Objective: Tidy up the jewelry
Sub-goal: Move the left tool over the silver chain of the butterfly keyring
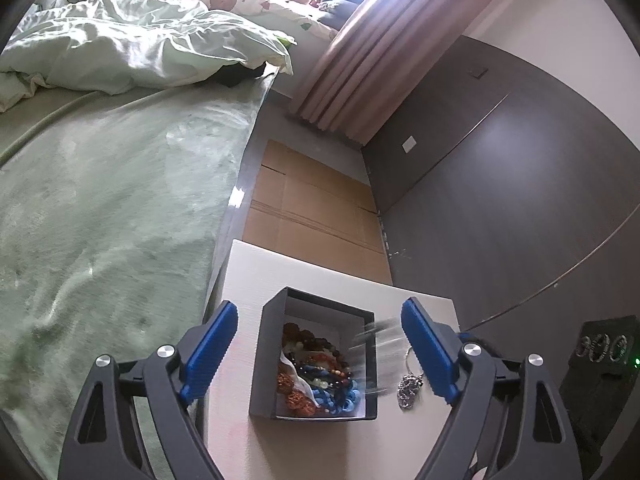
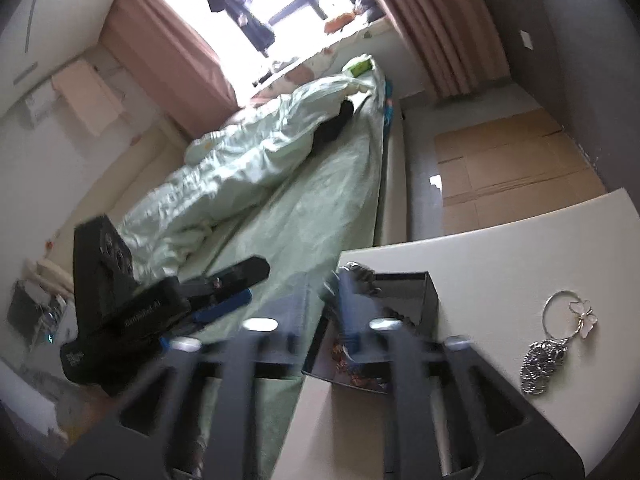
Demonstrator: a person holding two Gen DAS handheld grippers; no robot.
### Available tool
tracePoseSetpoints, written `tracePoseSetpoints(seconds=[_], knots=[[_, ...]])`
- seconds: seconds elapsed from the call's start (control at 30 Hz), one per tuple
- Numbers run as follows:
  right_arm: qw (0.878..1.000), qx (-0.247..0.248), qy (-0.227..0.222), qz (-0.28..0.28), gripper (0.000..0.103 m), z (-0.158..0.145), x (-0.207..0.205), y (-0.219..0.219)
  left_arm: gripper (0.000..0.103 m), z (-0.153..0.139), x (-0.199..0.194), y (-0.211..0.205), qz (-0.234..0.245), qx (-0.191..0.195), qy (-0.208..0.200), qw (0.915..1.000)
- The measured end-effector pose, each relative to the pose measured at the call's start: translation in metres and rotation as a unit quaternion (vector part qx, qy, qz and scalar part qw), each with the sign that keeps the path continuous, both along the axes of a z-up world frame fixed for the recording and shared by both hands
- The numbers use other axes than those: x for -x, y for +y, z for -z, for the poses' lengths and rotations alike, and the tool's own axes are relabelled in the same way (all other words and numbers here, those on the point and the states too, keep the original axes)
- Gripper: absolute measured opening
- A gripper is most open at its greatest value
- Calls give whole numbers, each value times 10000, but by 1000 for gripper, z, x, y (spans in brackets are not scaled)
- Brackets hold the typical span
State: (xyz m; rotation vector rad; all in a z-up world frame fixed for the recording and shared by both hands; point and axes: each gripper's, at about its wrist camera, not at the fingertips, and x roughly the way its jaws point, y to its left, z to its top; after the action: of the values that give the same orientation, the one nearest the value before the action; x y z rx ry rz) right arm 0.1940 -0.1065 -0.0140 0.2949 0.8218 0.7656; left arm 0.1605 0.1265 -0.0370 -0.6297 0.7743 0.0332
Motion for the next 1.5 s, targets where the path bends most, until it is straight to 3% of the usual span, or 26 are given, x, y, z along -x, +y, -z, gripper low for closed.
tracePoseSetpoints(seconds=[0.07,0.57,1.07,1.5], knots=[[9996,-120,-111,249,84,0,0,-13,81,1,-1,0,17,-4,18,10000],[9950,452,292,844,84,15,-12,-63,83,4,-3,-19,238,-121,101,9996],[9808,674,999,1532,84,31,-23,-136,84,6,-13,-102,965,-447,-25,9943],[9697,587,1530,1812,75,46,-36,-178,60,42,-37,-172,1659,-484,217,9847]])
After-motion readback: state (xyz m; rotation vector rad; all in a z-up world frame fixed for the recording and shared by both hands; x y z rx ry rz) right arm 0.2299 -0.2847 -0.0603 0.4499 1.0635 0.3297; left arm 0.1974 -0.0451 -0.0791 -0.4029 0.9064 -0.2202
